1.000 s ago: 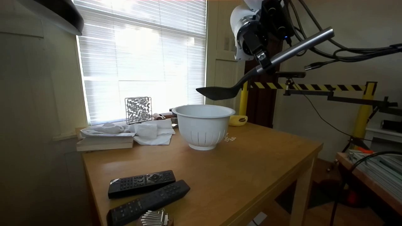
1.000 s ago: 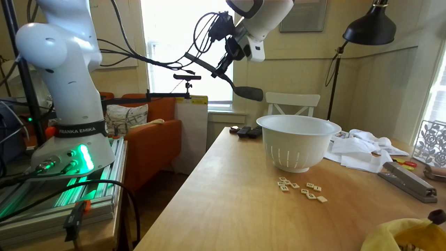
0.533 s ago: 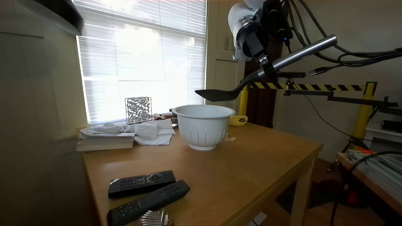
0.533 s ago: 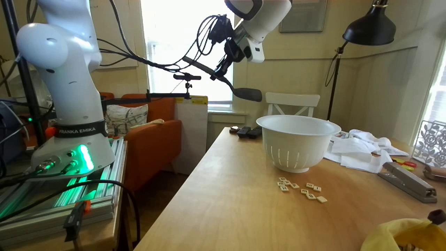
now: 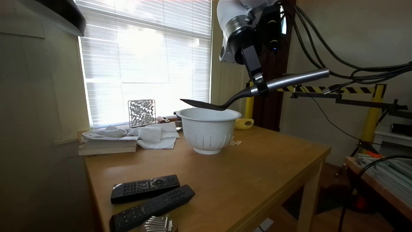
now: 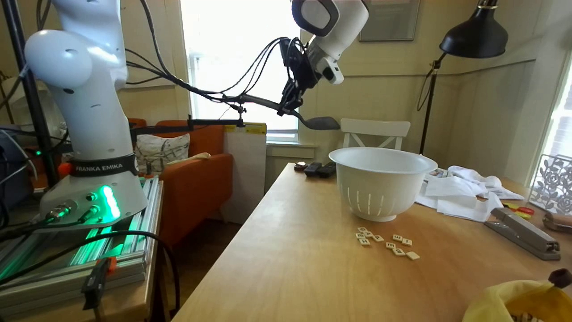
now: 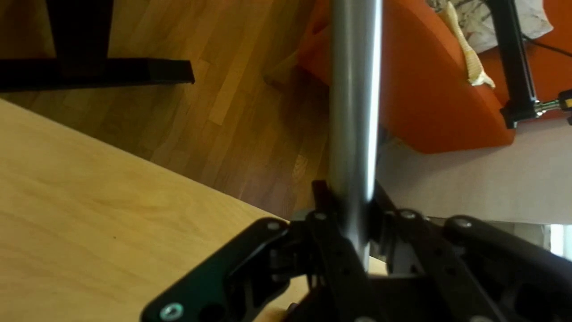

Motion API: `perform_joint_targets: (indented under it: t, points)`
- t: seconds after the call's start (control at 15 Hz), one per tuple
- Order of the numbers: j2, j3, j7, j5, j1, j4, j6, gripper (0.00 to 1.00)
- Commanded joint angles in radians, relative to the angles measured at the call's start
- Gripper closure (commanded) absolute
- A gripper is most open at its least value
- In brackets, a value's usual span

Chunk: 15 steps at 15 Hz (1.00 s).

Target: Use the spatula to stir in the white bowl

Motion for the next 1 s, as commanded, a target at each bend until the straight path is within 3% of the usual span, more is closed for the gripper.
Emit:
perform_joint_targets:
  t: [0.0, 0.33, 0.6, 0.93]
  points:
    - [0.056, 0.042, -0.048, -0.108, 0.037, 0.07, 0.072, 0.94]
    - [0.133, 0.072, -0.1, -0.298, 0.066, 0.114, 0.249, 0.94]
    - [0.176, 0.079, -0.136, -0.445, 0.073, 0.08, 0.474, 0.94]
    - [0.217, 0.095, -0.112, -0.508, 0.075, 0.019, 0.711, 0.94]
